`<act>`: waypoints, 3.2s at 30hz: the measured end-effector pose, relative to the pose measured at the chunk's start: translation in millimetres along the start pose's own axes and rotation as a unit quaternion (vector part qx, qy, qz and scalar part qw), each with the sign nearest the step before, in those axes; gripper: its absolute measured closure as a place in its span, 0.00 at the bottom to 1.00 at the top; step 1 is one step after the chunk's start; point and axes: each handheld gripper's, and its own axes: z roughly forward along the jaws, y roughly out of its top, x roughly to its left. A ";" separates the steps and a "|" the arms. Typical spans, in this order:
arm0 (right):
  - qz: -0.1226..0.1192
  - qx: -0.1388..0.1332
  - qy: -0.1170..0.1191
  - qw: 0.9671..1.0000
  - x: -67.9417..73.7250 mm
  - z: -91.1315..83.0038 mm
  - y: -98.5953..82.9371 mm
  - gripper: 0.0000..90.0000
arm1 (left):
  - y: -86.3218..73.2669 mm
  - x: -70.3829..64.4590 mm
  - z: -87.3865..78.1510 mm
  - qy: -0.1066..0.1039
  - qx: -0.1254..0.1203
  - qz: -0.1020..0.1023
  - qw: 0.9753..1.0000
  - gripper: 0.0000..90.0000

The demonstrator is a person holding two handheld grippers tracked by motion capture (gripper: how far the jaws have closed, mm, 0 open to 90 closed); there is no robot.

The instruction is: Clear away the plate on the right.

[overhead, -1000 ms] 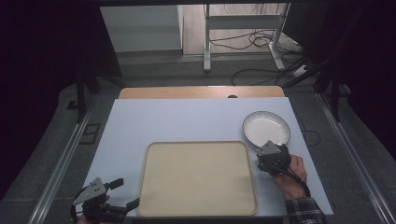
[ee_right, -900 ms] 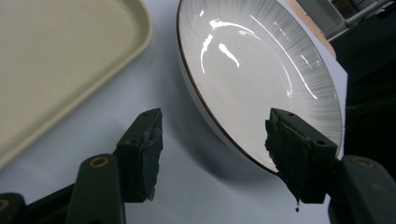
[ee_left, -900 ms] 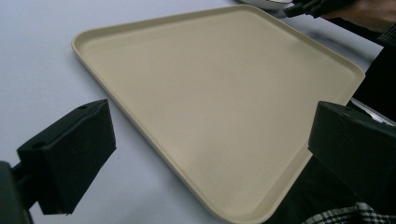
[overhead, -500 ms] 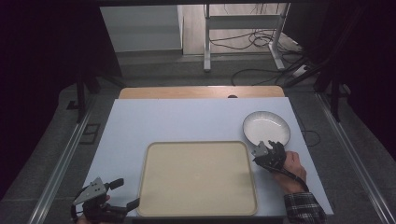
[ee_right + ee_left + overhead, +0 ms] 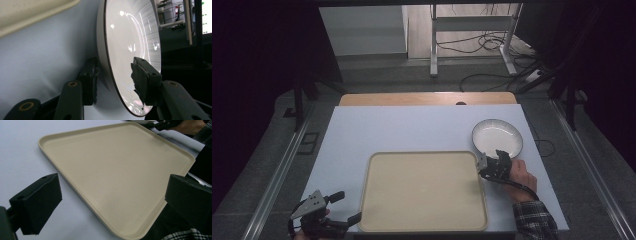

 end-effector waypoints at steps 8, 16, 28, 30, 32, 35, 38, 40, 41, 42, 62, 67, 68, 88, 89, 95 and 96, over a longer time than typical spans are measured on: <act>-0.051 0.010 -0.016 0.999 6.6 7.0 4.7 0.76 | 0.1 0.2 0.4 -0.001 0.001 0.000 1.000 0.01; -0.100 0.022 -0.027 0.994 14.2 11.0 10.1 0.87 | 0.2 0.1 0.6 -0.001 0.002 0.000 1.000 0.01; -0.135 0.027 -0.058 0.989 21.2 8.9 9.9 0.87 | 0.3 0.2 0.7 -0.003 0.003 0.001 1.000 0.01; -0.137 0.026 -0.060 0.988 20.7 7.7 10.2 0.86 | 0.3 0.2 0.7 -0.003 0.003 0.001 1.000 0.01; -0.138 0.024 -0.062 0.988 20.7 6.2 10.6 0.86 | 0.3 0.1 0.7 -0.003 0.002 0.001 1.000 0.01; -0.143 0.020 -0.067 0.987 20.8 3.5 11.2 0.86 | 0.4 0.1 0.7 -0.003 0.002 0.001 1.000 0.01; -0.144 0.015 -0.074 0.987 20.5 -0.8 12.8 0.86 | 0.4 0.1 0.7 -0.003 0.002 0.001 1.000 0.01; -0.144 0.012 -0.078 0.986 20.7 -4.2 13.7 0.86 | 0.4 0.1 0.7 -0.003 0.002 0.001 1.000 0.01; -0.144 0.010 -0.078 0.986 20.8 -5.6 13.9 0.86 | 0.4 0.1 0.6 -0.003 0.002 0.001 1.000 0.01; -0.145 0.008 -0.079 0.986 21.1 -6.2 14.0 0.86 | 0.4 0.1 0.6 -0.003 0.002 0.001 1.000 0.01; -0.151 -0.020 -0.083 0.985 27.5 -41.8 14.1 0.85 | 0.6 0.0 1.0 -0.003 0.002 0.002 1.000 0.01; -0.153 -0.034 -0.089 0.984 29.7 -53.2 14.1 0.85 | 0.7 0.0 1.1 -0.003 0.002 0.002 1.000 0.01; -0.152 -0.036 -0.090 0.984 30.1 -55.7 14.3 0.85 | 0.7 0.0 1.2 -0.003 0.003 0.002 1.000 0.01; -0.159 -0.086 -0.067 0.981 45.1 -96.8 16.5 0.84 | 0.9 -0.1 1.6 -0.002 0.002 -0.001 1.000 0.01; -0.162 -0.084 -0.068 0.981 45.8 -99.8 16.7 0.84 | 0.9 -0.1 1.6 -0.002 0.002 -0.001 1.000 0.01; -0.163 -0.100 -0.066 0.979 52.1 -109.1 17.2 0.84 | 1.0 0.1 1.5 -0.002 0.003 0.000 1.000 0.01; -0.167 -0.100 -0.067 0.979 52.8 -110.9 17.5 0.84 | 1.0 0.2 1.5 -0.002 0.003 0.000 1.000 0.01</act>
